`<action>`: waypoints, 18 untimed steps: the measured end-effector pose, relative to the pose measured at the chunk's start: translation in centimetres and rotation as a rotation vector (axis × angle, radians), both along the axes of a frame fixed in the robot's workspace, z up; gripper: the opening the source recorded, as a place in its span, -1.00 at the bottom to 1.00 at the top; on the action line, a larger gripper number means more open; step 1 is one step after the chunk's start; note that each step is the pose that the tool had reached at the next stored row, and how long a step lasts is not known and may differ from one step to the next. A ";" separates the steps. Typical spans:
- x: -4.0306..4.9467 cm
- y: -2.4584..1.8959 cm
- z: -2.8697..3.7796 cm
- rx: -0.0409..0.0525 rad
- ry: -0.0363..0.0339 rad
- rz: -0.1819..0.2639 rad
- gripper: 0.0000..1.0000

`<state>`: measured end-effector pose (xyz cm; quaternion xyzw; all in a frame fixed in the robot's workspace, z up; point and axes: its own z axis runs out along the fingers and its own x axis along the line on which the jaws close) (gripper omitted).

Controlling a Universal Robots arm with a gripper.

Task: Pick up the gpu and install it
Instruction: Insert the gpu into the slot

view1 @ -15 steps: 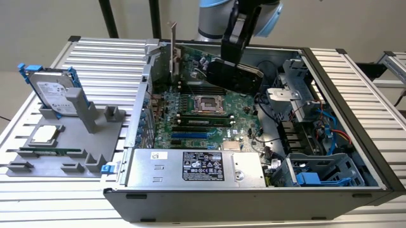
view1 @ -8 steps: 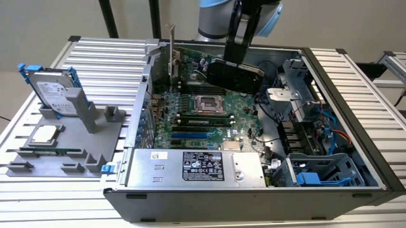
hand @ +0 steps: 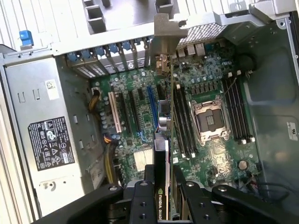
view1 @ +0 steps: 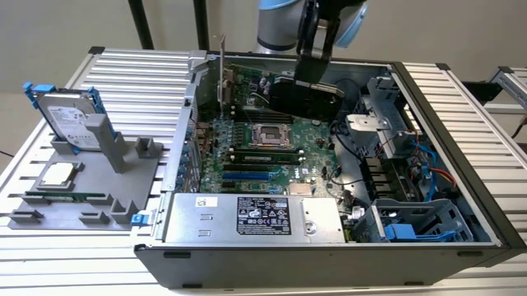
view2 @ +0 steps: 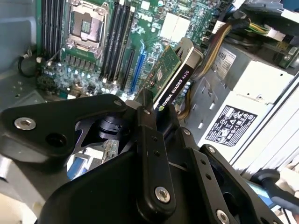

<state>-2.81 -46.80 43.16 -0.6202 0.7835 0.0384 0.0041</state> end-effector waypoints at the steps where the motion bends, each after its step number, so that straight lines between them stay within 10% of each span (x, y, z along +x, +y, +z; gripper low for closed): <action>1: 0.02 0.00 0.00 0.0000 0.0000 0.011 -1.00; 18: 0.19 0.00 0.00 0.0000 0.0000 0.194 -1.00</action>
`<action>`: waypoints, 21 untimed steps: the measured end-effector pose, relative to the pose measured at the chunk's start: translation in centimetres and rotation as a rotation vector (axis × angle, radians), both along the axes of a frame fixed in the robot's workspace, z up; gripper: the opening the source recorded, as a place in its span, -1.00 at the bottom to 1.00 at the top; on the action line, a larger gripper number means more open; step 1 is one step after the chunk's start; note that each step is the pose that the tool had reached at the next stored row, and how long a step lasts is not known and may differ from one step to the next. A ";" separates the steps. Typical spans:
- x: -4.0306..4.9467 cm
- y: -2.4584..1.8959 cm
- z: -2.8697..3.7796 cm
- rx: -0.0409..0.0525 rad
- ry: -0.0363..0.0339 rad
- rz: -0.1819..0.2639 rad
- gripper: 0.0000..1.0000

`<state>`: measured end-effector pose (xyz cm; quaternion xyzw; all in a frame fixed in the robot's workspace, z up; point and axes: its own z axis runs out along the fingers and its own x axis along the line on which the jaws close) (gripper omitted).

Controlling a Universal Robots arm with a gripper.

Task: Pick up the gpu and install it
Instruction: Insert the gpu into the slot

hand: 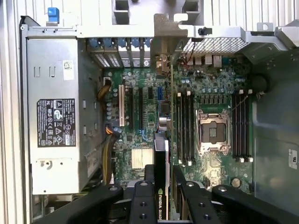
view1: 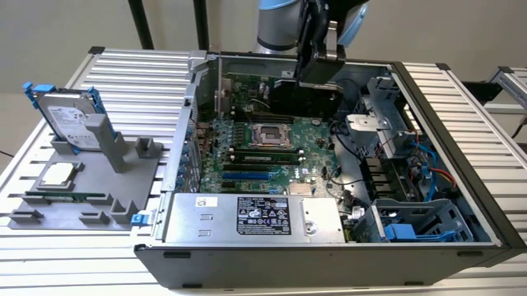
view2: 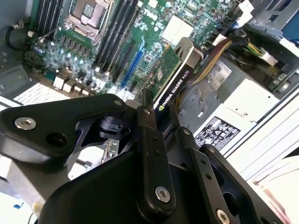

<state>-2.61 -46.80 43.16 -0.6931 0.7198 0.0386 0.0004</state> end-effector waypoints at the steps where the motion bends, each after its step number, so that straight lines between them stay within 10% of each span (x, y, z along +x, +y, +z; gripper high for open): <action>1: 0.00 0.00 0.00 0.0000 0.0000 0.005 -1.00; 10: 0.00 0.01 -0.07 -0.0026 -0.0017 0.010 -1.00; 21: 0.00 0.43 -1.14 -0.0429 -0.0252 0.012 -1.00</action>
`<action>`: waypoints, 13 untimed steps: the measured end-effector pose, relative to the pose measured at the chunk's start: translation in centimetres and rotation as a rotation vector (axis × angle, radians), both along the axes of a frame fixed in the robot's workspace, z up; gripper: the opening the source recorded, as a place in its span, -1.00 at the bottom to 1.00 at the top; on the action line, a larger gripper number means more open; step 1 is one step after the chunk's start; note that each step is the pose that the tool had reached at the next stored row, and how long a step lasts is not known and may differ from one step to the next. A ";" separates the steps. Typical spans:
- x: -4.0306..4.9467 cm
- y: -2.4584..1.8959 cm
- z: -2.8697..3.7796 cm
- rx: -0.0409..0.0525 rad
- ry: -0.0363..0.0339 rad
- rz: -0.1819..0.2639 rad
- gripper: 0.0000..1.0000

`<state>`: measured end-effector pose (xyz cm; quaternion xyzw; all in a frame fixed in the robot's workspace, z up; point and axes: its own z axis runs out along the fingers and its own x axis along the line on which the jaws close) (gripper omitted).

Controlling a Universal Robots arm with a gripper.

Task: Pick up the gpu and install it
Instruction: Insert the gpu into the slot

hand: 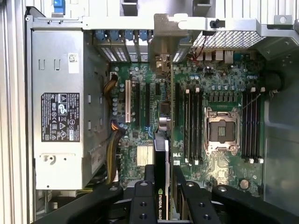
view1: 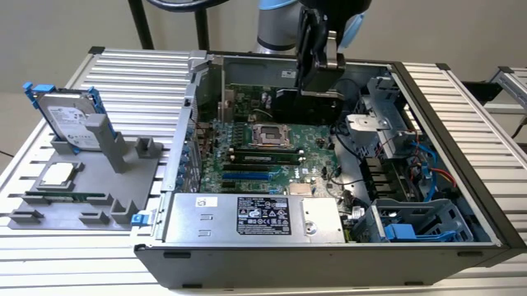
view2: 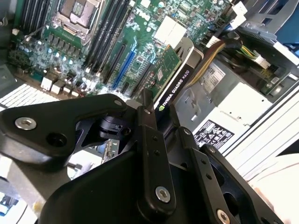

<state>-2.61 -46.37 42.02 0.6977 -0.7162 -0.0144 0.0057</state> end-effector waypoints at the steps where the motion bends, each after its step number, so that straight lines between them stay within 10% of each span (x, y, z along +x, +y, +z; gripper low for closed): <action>1: 0.00 0.06 -0.09 -0.0013 -0.0051 0.000 -1.00; 6: -0.02 0.43 -0.52 -0.0059 -0.0319 0.000 -1.00; 13: -0.04 0.77 -0.89 -0.0060 -0.0331 0.000 -1.00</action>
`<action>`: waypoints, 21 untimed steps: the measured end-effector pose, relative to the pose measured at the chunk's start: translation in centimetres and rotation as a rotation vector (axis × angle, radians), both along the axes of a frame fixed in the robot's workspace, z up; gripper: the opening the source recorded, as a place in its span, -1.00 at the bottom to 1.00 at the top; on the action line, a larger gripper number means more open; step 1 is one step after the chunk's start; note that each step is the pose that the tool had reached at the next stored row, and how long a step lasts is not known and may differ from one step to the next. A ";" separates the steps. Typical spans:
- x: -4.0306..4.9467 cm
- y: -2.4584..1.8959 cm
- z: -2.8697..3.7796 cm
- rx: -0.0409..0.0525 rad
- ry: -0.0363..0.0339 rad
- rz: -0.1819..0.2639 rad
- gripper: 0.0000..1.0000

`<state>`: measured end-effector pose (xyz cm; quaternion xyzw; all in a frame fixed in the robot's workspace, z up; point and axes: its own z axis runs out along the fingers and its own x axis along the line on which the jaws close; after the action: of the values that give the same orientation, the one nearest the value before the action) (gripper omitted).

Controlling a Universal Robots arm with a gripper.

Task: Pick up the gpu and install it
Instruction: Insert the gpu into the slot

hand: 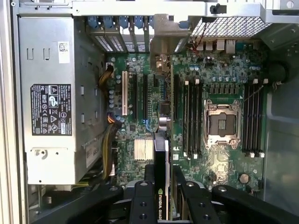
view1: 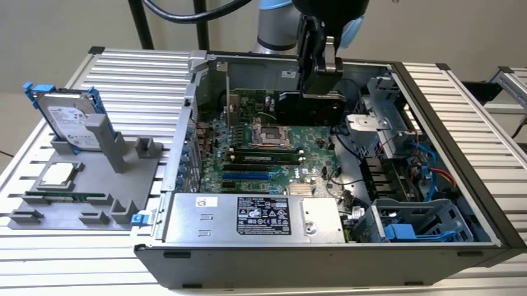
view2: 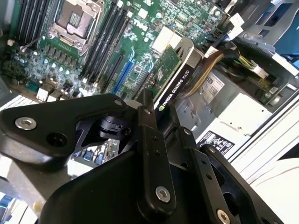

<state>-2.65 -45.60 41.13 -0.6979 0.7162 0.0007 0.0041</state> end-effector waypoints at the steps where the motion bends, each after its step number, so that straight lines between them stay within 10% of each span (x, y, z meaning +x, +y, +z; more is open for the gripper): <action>1: -0.01 0.05 -0.03 0.0000 0.0000 0.000 -1.00; 21: -0.18 0.30 -0.26 0.0000 0.0000 0.000 -1.00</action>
<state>-2.83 -45.30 40.87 -0.6979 0.7162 0.0007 0.0041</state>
